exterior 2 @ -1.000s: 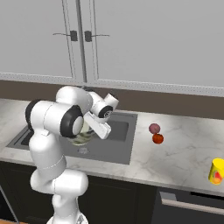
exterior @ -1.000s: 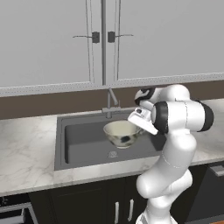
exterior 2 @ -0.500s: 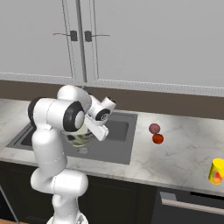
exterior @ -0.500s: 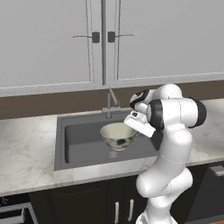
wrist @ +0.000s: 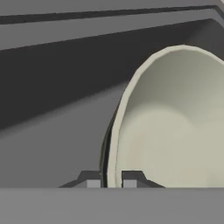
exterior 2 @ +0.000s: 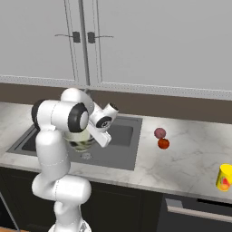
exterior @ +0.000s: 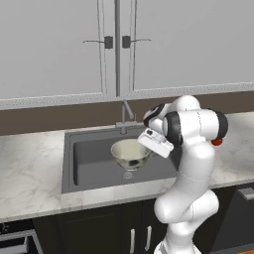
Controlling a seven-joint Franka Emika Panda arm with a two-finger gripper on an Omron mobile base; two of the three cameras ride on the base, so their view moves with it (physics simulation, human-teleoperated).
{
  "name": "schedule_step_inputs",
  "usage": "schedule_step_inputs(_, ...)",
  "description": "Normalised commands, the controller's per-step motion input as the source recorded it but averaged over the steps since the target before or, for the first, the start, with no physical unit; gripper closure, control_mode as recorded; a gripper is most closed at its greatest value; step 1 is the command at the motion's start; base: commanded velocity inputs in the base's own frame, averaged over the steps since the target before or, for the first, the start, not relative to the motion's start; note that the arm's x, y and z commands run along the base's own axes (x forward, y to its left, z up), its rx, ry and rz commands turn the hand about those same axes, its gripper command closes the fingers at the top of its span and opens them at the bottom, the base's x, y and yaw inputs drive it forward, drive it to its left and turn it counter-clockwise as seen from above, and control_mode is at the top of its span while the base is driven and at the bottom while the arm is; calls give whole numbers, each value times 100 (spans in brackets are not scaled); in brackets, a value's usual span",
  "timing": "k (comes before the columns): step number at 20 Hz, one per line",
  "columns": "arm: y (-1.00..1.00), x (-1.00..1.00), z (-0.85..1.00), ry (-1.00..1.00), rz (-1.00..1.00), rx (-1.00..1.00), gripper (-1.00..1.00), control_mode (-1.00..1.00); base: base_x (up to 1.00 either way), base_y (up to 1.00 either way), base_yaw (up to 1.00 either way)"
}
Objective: Remove the tomato and onion from the sink. Then move the bowl and cup from the counter to the sink for washing.
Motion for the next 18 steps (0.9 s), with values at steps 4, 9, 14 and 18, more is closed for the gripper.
schedule_step_inputs(4,14,14,-23,-11,0,1,100,-100,0,0,0)
schedule_step_inputs(9,16,16,-22,-7,0,0,100,-100,0,0,0)
schedule_step_inputs(14,15,15,-20,-3,0,0,100,-100,0,0,0)
schedule_step_inputs(18,15,15,-21,-2,0,0,100,-100,0,0,0)
